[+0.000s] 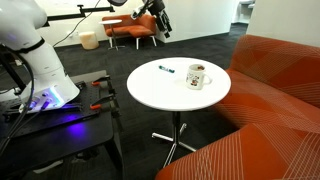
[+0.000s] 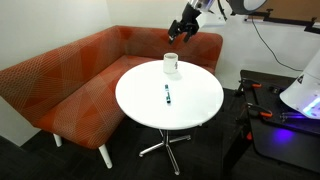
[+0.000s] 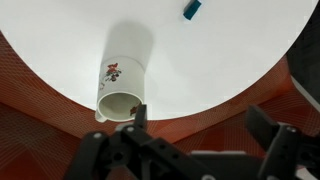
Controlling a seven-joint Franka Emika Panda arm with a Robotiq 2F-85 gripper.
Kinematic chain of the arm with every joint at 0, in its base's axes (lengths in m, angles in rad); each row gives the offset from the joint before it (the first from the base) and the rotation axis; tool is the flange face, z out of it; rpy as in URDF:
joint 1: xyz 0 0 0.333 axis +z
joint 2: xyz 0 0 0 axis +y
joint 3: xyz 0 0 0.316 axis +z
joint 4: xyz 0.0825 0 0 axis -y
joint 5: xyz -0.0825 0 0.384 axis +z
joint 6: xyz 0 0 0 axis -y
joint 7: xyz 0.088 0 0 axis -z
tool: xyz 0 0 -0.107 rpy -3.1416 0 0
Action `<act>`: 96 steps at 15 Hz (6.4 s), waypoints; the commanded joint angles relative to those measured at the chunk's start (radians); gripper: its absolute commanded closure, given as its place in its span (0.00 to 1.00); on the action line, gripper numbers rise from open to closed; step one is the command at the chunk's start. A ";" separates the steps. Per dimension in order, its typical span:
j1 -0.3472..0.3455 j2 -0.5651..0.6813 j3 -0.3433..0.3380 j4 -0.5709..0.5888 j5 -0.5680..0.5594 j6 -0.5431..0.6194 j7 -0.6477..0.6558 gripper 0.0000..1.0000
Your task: Put the marker in the mug
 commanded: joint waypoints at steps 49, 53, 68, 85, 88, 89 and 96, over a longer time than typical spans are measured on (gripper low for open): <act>0.499 0.613 -0.331 0.323 0.439 -0.011 0.041 0.00; 0.495 0.620 -0.327 0.320 0.448 -0.006 0.037 0.08; 0.482 0.626 -0.325 0.322 0.462 -0.009 0.027 0.95; 0.970 0.564 -0.822 0.310 -0.088 -0.105 0.532 0.95; 1.031 0.550 -0.896 0.305 -0.203 -0.152 0.639 0.95; 1.042 0.543 -0.909 0.304 -0.248 -0.172 0.675 0.95; 0.948 0.401 -0.762 0.311 -0.597 -0.498 0.916 0.95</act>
